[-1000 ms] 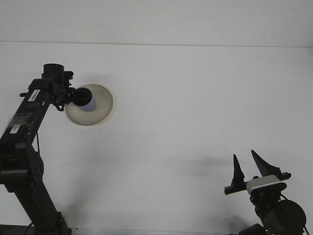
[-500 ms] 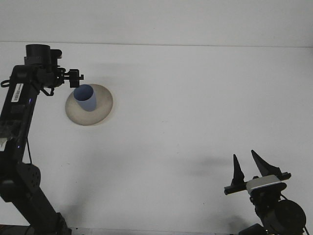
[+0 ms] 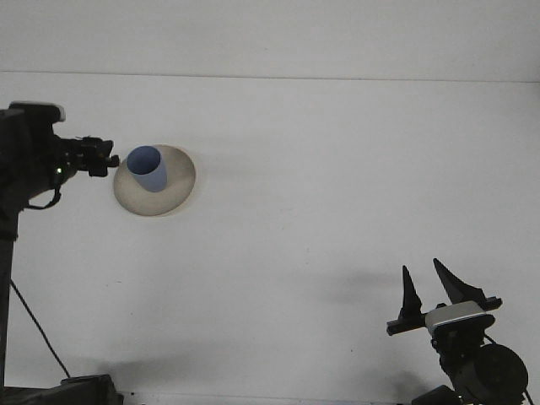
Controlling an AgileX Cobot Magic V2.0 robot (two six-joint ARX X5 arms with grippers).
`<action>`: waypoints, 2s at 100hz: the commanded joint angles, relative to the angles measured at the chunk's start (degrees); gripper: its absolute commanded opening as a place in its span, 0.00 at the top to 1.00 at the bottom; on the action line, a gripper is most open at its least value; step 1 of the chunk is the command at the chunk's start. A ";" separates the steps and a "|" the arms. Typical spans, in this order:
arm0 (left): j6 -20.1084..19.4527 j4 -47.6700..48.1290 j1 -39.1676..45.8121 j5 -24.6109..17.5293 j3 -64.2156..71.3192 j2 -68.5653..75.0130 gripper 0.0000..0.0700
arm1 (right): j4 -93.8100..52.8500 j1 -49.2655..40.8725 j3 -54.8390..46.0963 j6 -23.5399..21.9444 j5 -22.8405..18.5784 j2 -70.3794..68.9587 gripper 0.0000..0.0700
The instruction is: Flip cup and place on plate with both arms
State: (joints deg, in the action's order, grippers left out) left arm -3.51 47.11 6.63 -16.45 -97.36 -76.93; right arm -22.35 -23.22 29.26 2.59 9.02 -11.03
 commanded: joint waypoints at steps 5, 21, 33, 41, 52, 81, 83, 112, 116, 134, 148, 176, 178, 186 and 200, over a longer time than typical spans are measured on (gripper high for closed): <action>0.07 -9.09 0.15 -0.09 14.53 7.89 0.92 | 0.92 -0.22 0.50 -1.07 0.04 -0.31 0.51; 0.13 -27.87 0.15 -0.07 38.93 23.80 0.98 | 1.11 -0.20 0.50 -1.11 0.02 -0.31 0.66; 0.13 -40.06 0.13 0.13 53.90 34.29 0.98 | 1.33 -0.20 0.50 -1.38 0.04 -0.26 1.00; 0.17 -45.31 0.13 0.13 60.52 39.69 0.98 | 1.33 -0.22 0.50 -2.16 0.02 -0.26 1.00; 0.35 -50.36 0.13 0.37 66.49 45.99 0.98 | 1.55 -0.22 0.50 -2.62 0.00 -0.26 1.00; 6.01 -50.12 0.11 2.49 67.69 49.77 0.98 | 1.79 -0.15 0.50 -2.56 0.26 -0.26 1.00; 7.15 -50.03 0.11 2.49 67.69 49.79 0.98 | 1.79 -0.17 0.50 -2.58 0.26 -0.26 1.00; 9.64 -49.83 0.11 2.49 67.69 50.07 0.98 | 1.79 -0.17 0.50 -2.58 0.04 -0.26 1.00; 9.64 -49.83 0.11 2.49 67.69 50.07 0.98 | 1.79 -0.17 0.50 -2.58 0.07 -0.26 1.00; 9.64 -49.83 0.11 2.47 67.69 50.07 0.98 | 1.79 -0.17 0.50 -2.58 0.04 -0.26 1.00; 9.64 -49.86 0.11 2.47 67.69 50.07 0.98 | 1.79 -0.17 0.50 -2.58 0.07 -0.26 1.00; 3.87 -50.03 -2.54 5.05 70.25 53.62 0.98 | 1.79 -0.17 0.50 -2.58 0.04 -0.26 1.00; 2.62 -50.38 -3.52 6.91 71.32 54.40 0.98 | 1.79 -0.17 0.50 -2.58 0.04 -0.26 1.00; 1.60 -52.59 -6.47 12.15 75.30 56.96 0.98 | 1.77 -0.17 0.50 -2.58 0.07 -0.26 1.00; 2.49 -55.80 -8.24 14.86 83.38 64.24 0.98 | 1.79 -0.17 0.50 -2.58 0.04 -0.26 1.00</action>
State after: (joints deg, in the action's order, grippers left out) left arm -0.67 -6.92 -1.61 -2.22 -16.03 -15.42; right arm -21.28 -23.22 29.26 0.60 9.10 -11.03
